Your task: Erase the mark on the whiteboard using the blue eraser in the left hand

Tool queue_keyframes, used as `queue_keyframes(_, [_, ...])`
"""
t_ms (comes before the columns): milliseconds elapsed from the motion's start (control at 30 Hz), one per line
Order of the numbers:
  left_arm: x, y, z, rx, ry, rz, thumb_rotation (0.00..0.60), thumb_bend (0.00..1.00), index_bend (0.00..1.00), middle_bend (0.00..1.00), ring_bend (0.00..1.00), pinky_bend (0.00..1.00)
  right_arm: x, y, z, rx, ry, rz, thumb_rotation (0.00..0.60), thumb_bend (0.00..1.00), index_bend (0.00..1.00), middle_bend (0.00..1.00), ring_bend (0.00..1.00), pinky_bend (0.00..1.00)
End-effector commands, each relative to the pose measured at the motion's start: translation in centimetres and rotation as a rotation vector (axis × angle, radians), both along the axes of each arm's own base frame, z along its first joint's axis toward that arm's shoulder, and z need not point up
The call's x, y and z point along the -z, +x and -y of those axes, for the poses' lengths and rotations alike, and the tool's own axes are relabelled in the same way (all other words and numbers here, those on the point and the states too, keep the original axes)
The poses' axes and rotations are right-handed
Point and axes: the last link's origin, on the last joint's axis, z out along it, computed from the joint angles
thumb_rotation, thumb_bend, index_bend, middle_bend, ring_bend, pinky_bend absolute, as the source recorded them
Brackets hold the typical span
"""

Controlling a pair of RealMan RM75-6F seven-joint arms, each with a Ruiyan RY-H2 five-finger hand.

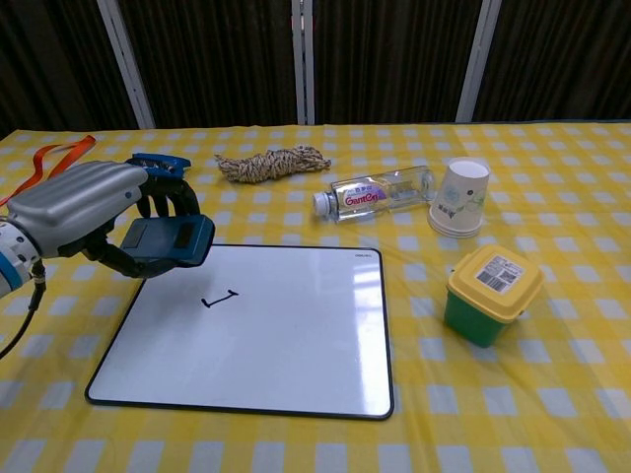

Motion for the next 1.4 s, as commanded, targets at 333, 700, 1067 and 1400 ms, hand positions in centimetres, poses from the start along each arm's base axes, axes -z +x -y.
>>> queue_keyframes(333, [5.0, 5.0, 0.6, 0.070, -0.102, 0.037, 0.600, 0.62, 0.77, 0.57, 0.53, 0.49, -0.3, -0.3, 0.2, 0.013, 0.007, 0.026, 0.600, 0.07, 0.01, 0.00, 0.00, 0.00])
queue_keyframes(700, [7.8, 7.0, 1.1, 0.131, -0.131, 0.017, 0.600, 0.62, 0.77, 0.57, 0.53, 0.49, -0.2, -0.4, 0.2, 0.017, 0.017, 0.032, 0.600, 0.07, 0.01, 0.00, 0.00, 0.00])
queue_keyframes(1067, [8.6, 5.8, 0.1, 0.129, -0.108, -0.020, 0.600, 0.61, 0.77, 0.57, 0.53, 0.49, 0.2, -0.4, 0.3, 0.015, 0.032, 0.024, 0.600, 0.07, 0.01, 0.00, 0.00, 0.00])
queue_keyframes(1400, [6.4, 0.9, -1.0, 0.058, -0.058, -0.059, 0.600, 0.61, 0.77, 0.57, 0.53, 0.49, 0.5, -0.2, 0.1, 0.005, 0.036, 0.014, 0.600, 0.07, 0.01, 0.00, 0.00, 0.00])
